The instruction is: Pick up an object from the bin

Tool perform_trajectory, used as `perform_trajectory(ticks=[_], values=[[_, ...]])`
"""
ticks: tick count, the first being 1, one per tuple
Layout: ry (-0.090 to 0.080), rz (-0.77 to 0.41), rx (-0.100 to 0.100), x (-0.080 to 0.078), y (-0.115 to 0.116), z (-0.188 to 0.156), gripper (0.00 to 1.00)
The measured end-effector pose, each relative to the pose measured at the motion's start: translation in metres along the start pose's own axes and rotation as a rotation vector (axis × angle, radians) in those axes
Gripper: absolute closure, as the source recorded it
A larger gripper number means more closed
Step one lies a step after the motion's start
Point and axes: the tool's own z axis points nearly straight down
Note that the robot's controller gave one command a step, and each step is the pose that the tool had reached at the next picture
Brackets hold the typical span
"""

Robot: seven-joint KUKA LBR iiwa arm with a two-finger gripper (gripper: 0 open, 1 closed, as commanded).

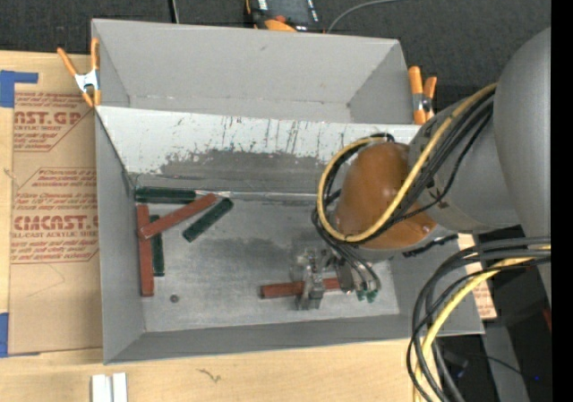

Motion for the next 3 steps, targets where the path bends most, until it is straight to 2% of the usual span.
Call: perform_trajectory(ticks=[1, 2, 3], values=[[0.001, 0.001, 0.0, 0.0, 0.0, -0.002, 1.0], [-0.006, 0.001, 0.001, -0.002, 0.0, -0.074, 1.0], [-0.004, 0.001, 0.001, -0.003, 0.0, -0.118, 1.0]])
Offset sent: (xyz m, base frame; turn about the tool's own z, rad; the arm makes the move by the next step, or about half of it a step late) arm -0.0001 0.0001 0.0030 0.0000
